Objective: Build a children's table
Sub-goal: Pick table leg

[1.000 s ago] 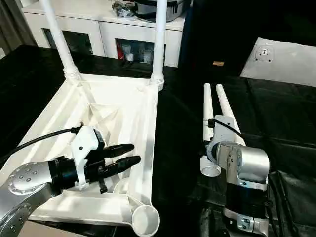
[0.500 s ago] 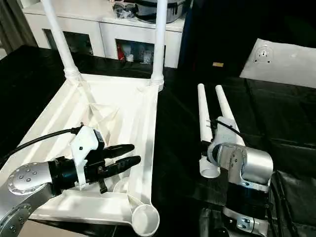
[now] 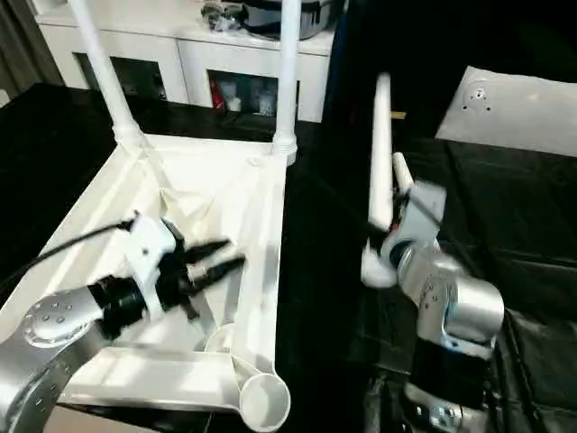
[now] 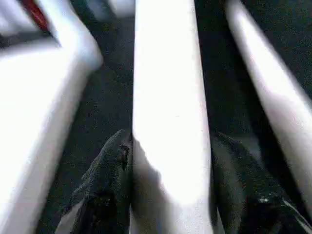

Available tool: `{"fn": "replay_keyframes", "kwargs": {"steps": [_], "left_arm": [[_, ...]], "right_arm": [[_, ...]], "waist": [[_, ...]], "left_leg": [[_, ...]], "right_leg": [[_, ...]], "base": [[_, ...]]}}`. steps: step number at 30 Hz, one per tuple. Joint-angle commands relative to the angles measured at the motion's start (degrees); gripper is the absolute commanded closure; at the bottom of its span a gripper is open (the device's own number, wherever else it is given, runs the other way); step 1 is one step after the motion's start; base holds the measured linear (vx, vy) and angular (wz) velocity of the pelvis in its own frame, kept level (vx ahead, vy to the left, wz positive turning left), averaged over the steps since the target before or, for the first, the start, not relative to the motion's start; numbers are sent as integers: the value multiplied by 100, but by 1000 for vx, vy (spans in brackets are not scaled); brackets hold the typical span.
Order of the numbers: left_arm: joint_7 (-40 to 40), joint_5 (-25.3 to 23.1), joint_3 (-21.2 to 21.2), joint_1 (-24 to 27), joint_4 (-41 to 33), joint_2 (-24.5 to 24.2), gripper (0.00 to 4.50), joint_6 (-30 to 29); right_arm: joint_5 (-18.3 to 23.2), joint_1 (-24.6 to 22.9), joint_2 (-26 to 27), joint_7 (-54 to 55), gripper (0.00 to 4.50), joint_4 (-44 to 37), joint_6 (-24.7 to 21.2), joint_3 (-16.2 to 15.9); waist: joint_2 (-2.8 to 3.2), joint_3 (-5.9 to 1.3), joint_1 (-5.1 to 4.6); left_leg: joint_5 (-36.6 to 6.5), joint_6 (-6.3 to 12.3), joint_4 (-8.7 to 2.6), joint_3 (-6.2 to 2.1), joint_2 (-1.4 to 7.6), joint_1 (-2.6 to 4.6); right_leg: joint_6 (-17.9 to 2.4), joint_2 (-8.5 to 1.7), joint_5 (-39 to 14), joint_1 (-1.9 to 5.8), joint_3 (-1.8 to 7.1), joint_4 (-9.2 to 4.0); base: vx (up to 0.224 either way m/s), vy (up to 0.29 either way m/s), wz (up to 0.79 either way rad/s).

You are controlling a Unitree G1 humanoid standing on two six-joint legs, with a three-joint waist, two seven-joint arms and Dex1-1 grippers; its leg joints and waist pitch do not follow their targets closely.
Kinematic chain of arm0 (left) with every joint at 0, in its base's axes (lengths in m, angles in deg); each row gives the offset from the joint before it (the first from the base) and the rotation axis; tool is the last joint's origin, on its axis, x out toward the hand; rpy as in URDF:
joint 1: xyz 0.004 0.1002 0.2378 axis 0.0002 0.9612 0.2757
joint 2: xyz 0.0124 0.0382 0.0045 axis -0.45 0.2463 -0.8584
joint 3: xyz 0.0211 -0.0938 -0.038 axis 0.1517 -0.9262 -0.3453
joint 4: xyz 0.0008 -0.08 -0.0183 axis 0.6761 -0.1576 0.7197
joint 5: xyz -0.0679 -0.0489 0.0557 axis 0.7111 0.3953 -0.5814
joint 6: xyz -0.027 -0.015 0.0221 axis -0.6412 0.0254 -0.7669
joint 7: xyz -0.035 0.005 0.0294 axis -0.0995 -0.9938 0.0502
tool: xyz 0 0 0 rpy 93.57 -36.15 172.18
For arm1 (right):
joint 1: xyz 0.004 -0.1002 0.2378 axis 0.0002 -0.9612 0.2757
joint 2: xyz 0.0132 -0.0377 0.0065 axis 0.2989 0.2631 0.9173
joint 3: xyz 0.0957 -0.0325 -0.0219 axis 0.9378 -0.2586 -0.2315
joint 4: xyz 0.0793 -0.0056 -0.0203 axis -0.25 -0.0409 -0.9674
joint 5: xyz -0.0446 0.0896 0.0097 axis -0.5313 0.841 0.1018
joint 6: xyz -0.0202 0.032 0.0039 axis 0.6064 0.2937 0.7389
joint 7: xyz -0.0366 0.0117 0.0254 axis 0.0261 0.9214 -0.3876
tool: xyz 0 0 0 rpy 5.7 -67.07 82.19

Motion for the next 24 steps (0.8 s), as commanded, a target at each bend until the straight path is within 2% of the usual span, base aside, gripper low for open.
{"fn": "replay_keyframes", "kwargs": {"steps": [1, 6, 8, 9, 11, 12, 13, 14, 15, 16, 17, 18, 19, 21, 23, 24], "left_arm": [[-333, -135, -107, -64, 75, 178, 284, 174], [-653, -270, -182, -33, 123, 401, 284, 340], [-827, -318, -270, 19, 135, 543, 284, 442], [-865, -347, -291, 41, 148, 558, 284, 497], [-1003, -370, -398, 134, 198, 657, 284, 637], [-1067, -383, -456, 180, 230, 692, 284, 685], [-1167, -435, -544, 274, 310, 710, 284, 731], [-1235, -522, -563, 305, 368, 687, 284, 791], [-1235, -522, -563, 305, 368, 687, 284, 791], [-1384, -608, -665, 302, 495, 741, 284, 921], [-1484, -654, -753, 268, 560, 780, 284, 1008], [-1511, -664, -778, 259, 576, 792, 284, 1030], [-1577, -683, -854, 229, 620, 833, 284, 1123], [-1593, -659, -905, 228, 603, 864, 284, 1183], [-1638, -627, -956, 278, 565, 919, 284, 1243], [-1640, -629, -956, 282, 562, 917, 284, 1244]], "right_arm": [[174, -197, 224, -90, 261, -505, 539, -174], [249, -500, 626, -65, 261, -879, 1176, -251], [273, -792, 743, -150, 261, -1089, 1582, -448], [270, -874, 755, -165, 261, -1124, 1695, -523], [168, -1025, 739, -157, 261, -1156, 1900, -693], [87, -1082, 707, -153, 261, -1154, 2004, -783], [43, -1207, 715, -227, 261, -1167, 2217, -927], [-61, -1275, 616, -288, 261, -1144, 2324, -1079], [-61, -1275, 616, -288, 261, -1144, 2324, -1079], [-273, -1387, 460, -326, 261, -1076, 2467, -1305], [-362, -1467, 405, -361, 261, -1037, 2594, -1402], [-380, -1490, 397, -370, 261, -1028, 2631, -1422], [-451, -1601, 343, -423, 261, -975, 2877, -1516], [-548, -1692, 279, -435, 261, -905, 3084, -1613], [-619, -1800, 172, -482, 261, -800, 3192, -1754], [-621, -1807, 171, -480, 261, -795, 3198, -1760]], "waist": [[7, -291, -9], [11, -288, -18], [25, -282, -2], [56, -288, 7], [31, -278, -17], [79, -285, -1], [83, -273, -15], [69, -280, -5], [66, -270, -15], [74, -277, -9], [16, -268, 0], [37, -267, 7], [37, -259, 10], [39, -258, 14], [2, -257, 22], [8, -257, 20]], "left_leg": [[-843, -272, -389, 111, 48, -2], [-871, -269, -402, 105, 53, -12], [-938, -277, -407, 102, 60, -12], [-931, -290, -418, 84, 60, -19], [-963, -284, -423, 85, 54, -38], [-981, -305, -421, 75, 53, -31], [-1080, -323, -423, 79, 48, -45], [-1100, -315, -423, 69, 49, -51], [-1115, -306, -428, 73, 45, -59], [-1125, -296, -423, 65, 48, -45], [-1138, -287, -429, 68, 51, -50], [-1156, -286, -431, 68, 53, -44], [-1191, -268, -431, 68, 56, -50], [-1248, -252, -430, 67, 62, -46], [-1207, -200, -433, 64, 69, -50], [-1196, -201, -435, 64, 67, -52]], "right_leg": [[-550, -284, -828, 218, 204, -525], [-566, -282, -800, 207, 205, -520], [-542, -286, -828, 200, 204, -538], [-536, -289, -791, 213, 197, -523], [-481, -278, -809, 211, 187, -537], [-469, -288, -862, 210, 187, -534], [-438, -285, -968, 197, 192, -561], [-402, -288, -1009, 214, 195, -566], [-399, -284, -1022, 206, 199, -567], [-394, -283, -1026, 200, 200, -563], [-397, -280, -1079, 203, 196, -573], [-413, -288, -1100, 199, 197, -569], [-410, -299, -1155, 192, 203, -577], [-408, -301, -1218, 182, 204, -587], [-436, -303, -1144, 179, 204, -566], [-441, -301, -1113, 182, 203, -566]], "base": [[0, 0, 0], [0, 0, 0], [0, 0, 0], [0, 0, 0], [0, 0, 0], [0, 0, 0], [0, 0, 0], [0, 0, 0], [0, 0, 0], [0, 0, 0], [0, 0, 0], [0, 0, 0], [0, 0, 0], [0, 0, 0], [0, 0, 0], [0, 0, 0]]}}
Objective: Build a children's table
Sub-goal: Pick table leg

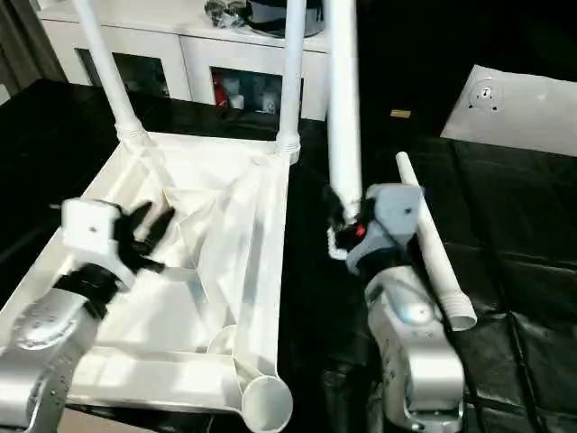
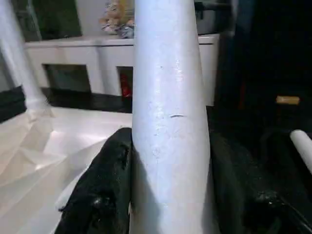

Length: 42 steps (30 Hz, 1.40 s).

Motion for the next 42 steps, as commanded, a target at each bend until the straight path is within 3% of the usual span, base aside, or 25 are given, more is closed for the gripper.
{"fn": "replay_keyframes", "kwargs": {"steps": [1, 42], "left_arm": [[-78, -39, -9, -2, -63, 14, 284, 56], [-78, -39, -9, -2, -63, 14, 284, 56]], "right_arm": [[-43, -44, -15, -22, 261, 55, 134, -40], [-43, -44, -15, -22, 261, 55, 134, -40]], "waist": [[1, -268, -8], [-2, -276, -8]], "left_leg": [[-1161, -193, -427, 68, 59, -8], [-1050, -161, -407, 74, 59, -1]], "right_leg": [[-472, -296, -1012, 194, 209, -520], [-501, -297, -815, 205, 206, -502]], "base": [[0, 0, 0], [0, 0, 0]]}}
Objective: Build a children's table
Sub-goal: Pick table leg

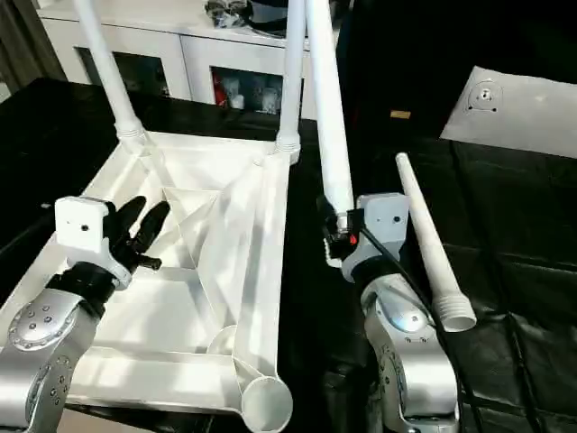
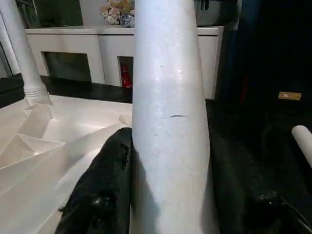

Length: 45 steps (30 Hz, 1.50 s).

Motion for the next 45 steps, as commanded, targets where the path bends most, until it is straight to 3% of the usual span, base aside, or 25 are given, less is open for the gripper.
{"fn": "replay_keyframes", "kwargs": {"steps": [1, 45], "left_arm": [[-32, -38, -11, -11, -63, 11, 284, 23], [-32, -38, -11, -11, -63, 11, 284, 23]], "right_arm": [[-6, 2, -16, -26, 261, -64, 70, 13], [-6, 2, -16, -26, 261, -64, 70, 13]], "waist": [[10, -279, -1], [4, -286, 1]], "left_leg": [[-1033, -163, -405, 73, 58, 1], [-957, -152, -394, 74, 54, -4]], "right_leg": [[-486, -297, -804, 210, 206, -500], [-499, -295, -699, 225, 201, -487]], "base": [[0, 0, 0], [0, 0, 0]]}}
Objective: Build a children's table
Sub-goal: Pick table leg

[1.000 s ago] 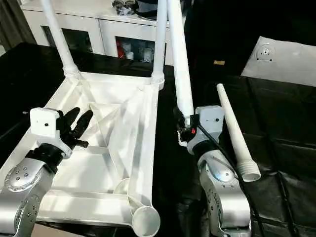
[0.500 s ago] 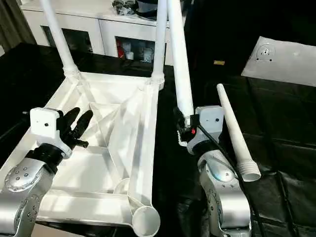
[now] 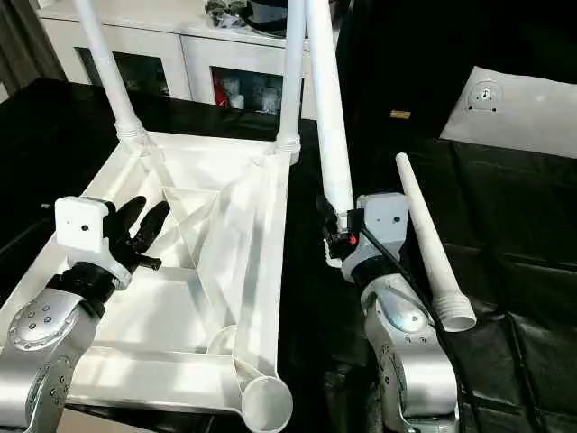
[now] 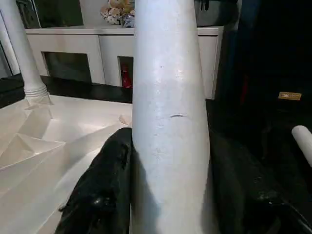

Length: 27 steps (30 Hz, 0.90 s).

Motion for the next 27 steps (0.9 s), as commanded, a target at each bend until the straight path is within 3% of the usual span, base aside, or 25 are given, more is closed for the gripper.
{"fn": "replay_keyframes", "kwargs": {"steps": [1, 27], "left_arm": [[-32, -38, -11, -11, -63, 11, 284, 23], [-32, -38, -11, -11, -63, 11, 284, 23]], "right_arm": [[-6, 2, -16, -26, 261, -64, 70, 13], [-6, 2, -16, -26, 261, -64, 70, 13]], "waist": [[6, -285, 2], [6, -288, 2]], "left_leg": [[-972, -149, -393, 77, 53, 2], [-932, -143, -389, 76, 54, -1]], "right_leg": [[-489, -296, -737, 219, 203, -494], [-500, -296, -686, 225, 201, -488]], "base": [[0, 0, 0], [0, 0, 0]]}}
